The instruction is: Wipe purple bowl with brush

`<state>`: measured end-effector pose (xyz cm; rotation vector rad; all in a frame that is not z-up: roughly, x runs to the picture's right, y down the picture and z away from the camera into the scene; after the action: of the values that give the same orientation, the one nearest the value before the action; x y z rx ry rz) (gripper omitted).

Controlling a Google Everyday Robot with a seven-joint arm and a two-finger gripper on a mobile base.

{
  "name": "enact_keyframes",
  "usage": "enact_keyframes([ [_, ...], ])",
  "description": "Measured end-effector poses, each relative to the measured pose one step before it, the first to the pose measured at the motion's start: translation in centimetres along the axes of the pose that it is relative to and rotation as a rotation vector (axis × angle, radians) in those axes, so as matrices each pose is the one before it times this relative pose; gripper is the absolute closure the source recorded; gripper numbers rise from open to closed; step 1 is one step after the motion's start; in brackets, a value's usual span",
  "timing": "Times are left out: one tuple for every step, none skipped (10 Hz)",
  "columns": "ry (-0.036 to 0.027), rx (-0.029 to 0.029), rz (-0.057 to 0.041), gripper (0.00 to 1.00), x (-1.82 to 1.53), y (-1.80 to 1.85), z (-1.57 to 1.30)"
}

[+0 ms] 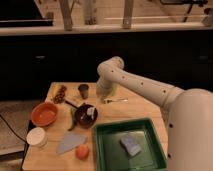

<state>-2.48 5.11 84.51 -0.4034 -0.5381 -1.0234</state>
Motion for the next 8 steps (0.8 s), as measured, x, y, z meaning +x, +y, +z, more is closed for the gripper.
enact_keyframes([
  [-0.00528, 0.00073, -0.01517, 0.99, -0.267, -0.61, 0.086],
  [-0.00482, 0.00408, -0.01925, 0.99, -0.113, -0.601, -0.031],
  [-0.00205, -0.00032, -0.002, 0.99, 0.025, 0.046, -0.04],
  [0.00046, 0.00014, 0.00185, 0.99, 0.049, 0.103, -0.026],
  [0.00019, 0.00007, 0.00052, 0.99, 0.016, 0.025, -0.007],
  [-0.00065, 0.00015, -0.0026, 0.99, -0.075, -0.163, 0.037],
  [-0.00043, 0.00006, -0.00044, 0.99, -0.028, -0.041, 0.026],
  [-0.00118, -0.00038, 0.00061, 0.99, -0.013, 0.05, 0.082],
])
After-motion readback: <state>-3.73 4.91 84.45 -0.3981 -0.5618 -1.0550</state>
